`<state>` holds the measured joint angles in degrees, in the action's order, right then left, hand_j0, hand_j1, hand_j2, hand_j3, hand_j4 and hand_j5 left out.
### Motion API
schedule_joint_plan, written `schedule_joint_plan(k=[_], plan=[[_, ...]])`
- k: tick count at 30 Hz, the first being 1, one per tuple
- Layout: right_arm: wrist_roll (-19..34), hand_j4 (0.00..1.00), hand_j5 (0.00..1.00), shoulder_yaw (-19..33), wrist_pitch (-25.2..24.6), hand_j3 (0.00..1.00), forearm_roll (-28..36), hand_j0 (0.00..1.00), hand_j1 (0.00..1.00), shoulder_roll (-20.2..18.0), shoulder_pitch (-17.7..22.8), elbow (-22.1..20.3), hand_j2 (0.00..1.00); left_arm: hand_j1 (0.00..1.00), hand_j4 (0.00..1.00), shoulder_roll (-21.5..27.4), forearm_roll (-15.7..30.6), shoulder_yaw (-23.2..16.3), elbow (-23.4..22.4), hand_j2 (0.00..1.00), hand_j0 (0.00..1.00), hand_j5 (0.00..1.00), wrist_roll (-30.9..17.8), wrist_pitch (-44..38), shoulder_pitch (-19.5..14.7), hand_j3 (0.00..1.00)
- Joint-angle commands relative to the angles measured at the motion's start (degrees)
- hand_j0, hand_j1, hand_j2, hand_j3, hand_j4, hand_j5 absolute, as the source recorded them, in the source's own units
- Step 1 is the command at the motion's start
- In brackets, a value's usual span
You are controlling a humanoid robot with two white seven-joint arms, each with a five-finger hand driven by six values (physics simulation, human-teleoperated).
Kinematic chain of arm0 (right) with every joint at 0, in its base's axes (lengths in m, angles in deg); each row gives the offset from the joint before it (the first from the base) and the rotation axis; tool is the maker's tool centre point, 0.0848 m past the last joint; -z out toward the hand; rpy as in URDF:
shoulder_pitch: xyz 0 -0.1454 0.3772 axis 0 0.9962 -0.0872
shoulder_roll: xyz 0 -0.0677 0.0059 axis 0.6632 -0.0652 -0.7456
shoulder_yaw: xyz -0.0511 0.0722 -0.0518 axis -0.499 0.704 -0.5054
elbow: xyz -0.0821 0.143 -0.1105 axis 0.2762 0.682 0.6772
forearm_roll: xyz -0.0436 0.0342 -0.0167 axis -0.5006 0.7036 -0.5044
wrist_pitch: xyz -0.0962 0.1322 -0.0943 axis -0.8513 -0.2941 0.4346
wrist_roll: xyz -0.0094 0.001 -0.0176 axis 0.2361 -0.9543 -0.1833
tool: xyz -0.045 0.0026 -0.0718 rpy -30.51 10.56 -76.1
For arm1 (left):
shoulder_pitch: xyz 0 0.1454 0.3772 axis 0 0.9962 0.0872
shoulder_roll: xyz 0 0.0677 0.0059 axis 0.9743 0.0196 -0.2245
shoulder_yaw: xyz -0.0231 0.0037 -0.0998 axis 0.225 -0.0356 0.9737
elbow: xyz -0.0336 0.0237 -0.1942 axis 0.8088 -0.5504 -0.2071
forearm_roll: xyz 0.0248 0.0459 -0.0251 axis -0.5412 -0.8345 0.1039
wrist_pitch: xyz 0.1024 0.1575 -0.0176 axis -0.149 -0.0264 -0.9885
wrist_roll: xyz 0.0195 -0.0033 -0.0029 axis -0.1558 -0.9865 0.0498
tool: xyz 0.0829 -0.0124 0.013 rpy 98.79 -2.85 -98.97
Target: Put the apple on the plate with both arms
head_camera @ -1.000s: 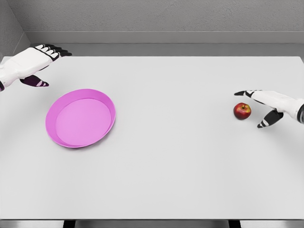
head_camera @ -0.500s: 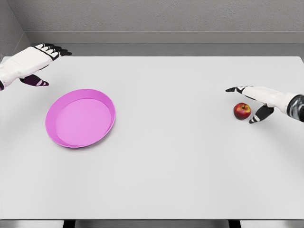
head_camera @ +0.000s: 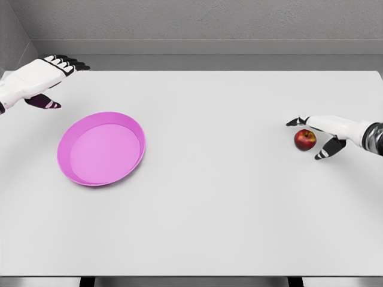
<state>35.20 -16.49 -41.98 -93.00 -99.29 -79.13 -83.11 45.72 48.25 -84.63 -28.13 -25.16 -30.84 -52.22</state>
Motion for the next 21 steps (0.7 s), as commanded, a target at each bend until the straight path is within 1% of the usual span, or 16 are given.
schedule_joint_plan(k=[1, 3, 7, 11, 14, 16, 21], plan=[[1.68, 0.6, 0.6, 0.01, 0.33, 0.6, 0.06, 0.6, 0.6, -0.14, 0.09, -0.14, 0.6, 1.0, 1.0, 0.08, 0.32, -0.01, 0.0, 1.0, 1.0, 1.0, 0.05, -0.04, 0.0, 1.0], [1.86, 0.56, 0.56, 0.01, 0.42, 0.56, 0.06, 0.56, 0.56, -0.05, 0.09, -0.15, 0.56, 1.0, 1.0, 0.08, 0.32, 0.08, 0.0, 1.0, 1.0, 1.0, -0.04, -0.04, 0.0, 1.0], [2.04, 0.56, 0.56, 0.1, 0.42, 0.56, 0.06, 0.56, 0.56, -0.14, 0.09, -0.15, 0.56, 1.0, 1.0, 0.08, 0.32, 0.08, 0.0, 1.0, 1.0, 1.0, 0.05, -0.04, -0.09, 1.0], [2.04, 0.5, 0.5, 0.01, 0.5, 0.5, 0.06, 0.5, 0.5, -0.14, 0.09, -0.32, 0.5, 1.0, 1.0, 0.08, 0.41, 0.08, 0.09, 1.0, 1.0, 1.0, -0.04, -0.04, 0.0, 1.0], [2.04, 0.5, 0.5, 0.28, 0.68, 0.5, 0.06, 0.5, 0.5, -0.32, 0.09, -0.5, 0.5, 1.0, 1.0, 0.08, 0.41, 0.08, 0.18, 1.0, 1.0, 1.0, 0.05, -0.04, 0.0, 1.0], [2.04, 0.5, 0.5, 0.28, 0.68, 0.5, 0.06, 0.5, 0.5, -0.41, 0.35, -1.55, 0.5, 1.0, 1.0, 0.09, 0.49, 0.08, 0.18, 1.0, 1.0, 1.0, 0.05, -0.04, -0.09, 1.0], [2.04, 0.5, 0.5, 0.36, 0.68, 0.5, 0.06, 0.5, 0.5, -0.49, 0.35, -1.55, 0.5, 1.0, 1.0, 0.17, 0.58, 0.08, 0.26, 1.0, 1.0, 1.0, 0.05, -0.04, 0.0, 1.0]])
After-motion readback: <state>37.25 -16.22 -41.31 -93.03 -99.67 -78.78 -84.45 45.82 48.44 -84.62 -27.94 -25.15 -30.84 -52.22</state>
